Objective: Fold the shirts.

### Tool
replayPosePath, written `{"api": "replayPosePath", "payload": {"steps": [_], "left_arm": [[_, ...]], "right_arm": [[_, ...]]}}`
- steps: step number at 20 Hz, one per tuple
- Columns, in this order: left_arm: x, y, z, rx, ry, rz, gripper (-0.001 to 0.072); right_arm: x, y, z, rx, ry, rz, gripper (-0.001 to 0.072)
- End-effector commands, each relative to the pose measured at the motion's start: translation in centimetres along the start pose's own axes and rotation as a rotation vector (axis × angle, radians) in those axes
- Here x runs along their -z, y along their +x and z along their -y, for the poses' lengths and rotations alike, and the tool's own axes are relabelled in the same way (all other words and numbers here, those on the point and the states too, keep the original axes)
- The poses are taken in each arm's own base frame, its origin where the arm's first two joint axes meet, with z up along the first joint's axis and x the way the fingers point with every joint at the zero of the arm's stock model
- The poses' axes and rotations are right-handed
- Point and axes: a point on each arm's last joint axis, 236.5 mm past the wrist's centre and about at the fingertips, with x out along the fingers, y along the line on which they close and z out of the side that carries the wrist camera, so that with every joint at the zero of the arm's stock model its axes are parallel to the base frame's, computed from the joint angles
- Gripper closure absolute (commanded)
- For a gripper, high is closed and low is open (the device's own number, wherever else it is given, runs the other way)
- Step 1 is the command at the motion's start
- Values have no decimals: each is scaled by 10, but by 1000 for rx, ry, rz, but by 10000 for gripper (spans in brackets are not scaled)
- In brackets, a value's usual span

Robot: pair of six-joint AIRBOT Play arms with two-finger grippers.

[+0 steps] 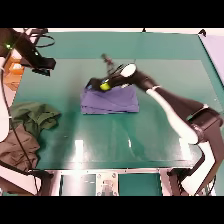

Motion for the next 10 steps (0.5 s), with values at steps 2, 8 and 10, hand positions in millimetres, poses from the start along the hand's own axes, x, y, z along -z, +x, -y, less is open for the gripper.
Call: {"api": "replayPosePath", "payload": {"steps": [2,8,10], "left_arm": [[5,-1,-16,-6,-8,-12,682],[2,-1,-10,21,-21,3,681],[1,-1,-10,21,-29,6,681]], "right_arm": [[-41,-130,89,150,124,36,268],[29,-210,215,340,398,-35,108],[57,-184,228,312,439,-73,108]]}}
